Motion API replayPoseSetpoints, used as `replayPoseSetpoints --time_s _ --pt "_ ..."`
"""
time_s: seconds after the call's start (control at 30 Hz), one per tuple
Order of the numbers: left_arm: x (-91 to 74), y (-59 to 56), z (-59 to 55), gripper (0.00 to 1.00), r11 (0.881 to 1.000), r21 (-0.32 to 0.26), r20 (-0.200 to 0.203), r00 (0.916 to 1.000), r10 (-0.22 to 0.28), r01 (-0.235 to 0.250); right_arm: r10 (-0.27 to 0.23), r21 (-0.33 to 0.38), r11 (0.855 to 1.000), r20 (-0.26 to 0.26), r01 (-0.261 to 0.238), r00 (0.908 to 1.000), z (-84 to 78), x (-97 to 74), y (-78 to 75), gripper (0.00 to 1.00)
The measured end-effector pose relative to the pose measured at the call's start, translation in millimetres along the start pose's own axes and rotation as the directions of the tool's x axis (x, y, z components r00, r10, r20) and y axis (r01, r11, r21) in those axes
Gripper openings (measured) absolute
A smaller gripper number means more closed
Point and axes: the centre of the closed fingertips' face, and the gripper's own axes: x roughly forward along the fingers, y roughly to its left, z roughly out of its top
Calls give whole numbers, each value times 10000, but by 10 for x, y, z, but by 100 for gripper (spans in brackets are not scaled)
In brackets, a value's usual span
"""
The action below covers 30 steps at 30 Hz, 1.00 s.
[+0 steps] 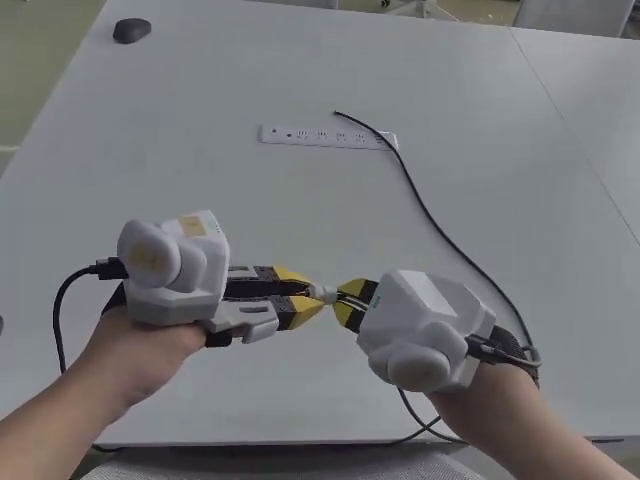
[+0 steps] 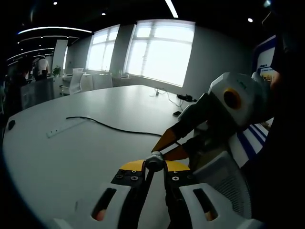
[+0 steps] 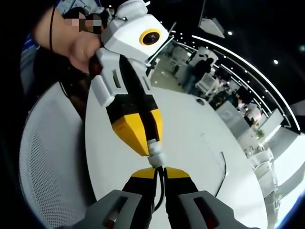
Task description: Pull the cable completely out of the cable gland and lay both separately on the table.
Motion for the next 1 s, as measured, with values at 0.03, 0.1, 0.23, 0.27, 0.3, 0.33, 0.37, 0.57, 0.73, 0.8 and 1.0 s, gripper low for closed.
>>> replayPoseSetpoints --time_s 0.03,0.1,0.23,0.27,0.3,0.33,0.37,0.57,0.73,0.8,1.0 --pt "3 1 1 15 10000 3 0 10000 -1 1 -13 55 10000 15 13 10000 -2 -2 -3 0" --pt "5 2 4 15 10000 24 12 10000 -3 3 -55 153 9999 -1 55 10000 -14 -2 -11 0" --pt "-3 3 12 15 10000 14 66 10000 2 -2 -163 630 9979 -80 168 9998 -63 -6 -41 0" --pt "-6 2 14 15 10000 10 77 10000 0 0 -180 792 9967 -81 186 9998 -76 -6 -49 0" --pt "-13 4 19 15 10000 35 106 9999 1 -2 -216 1089 9938 -69 222 9997 -93 -8 -65 0" --pt "-16 6 21 15 10000 36 117 9999 3 -4 -219 1272 9916 -84 228 9997 -105 -9 -72 0" --pt "-20 6 25 15 10000 27 134 9999 2 -3 -205 1514 9882 -142 224 9997 -131 -9 -82 0" --pt "-29 9 33 15 10000 -6 193 9998 -24 24 -188 2475 9686 -216 236 9996 -263 0 -97 0" --pt "-18 11 22 15 10000 -3 164 9999 -42 42 -135 3726 9275 -429 285 9990 -408 12 -112 0" --pt "-16 16 25 15 10000 7 174 9998 -39 39 -162 4228 9055 -511 363 9986 -467 11 -127 0" --pt "-28 41 37 15 10000 -6 216 9998 -37 37 -132 5786 8135 -843 597 9963 -718 19 -189 0"
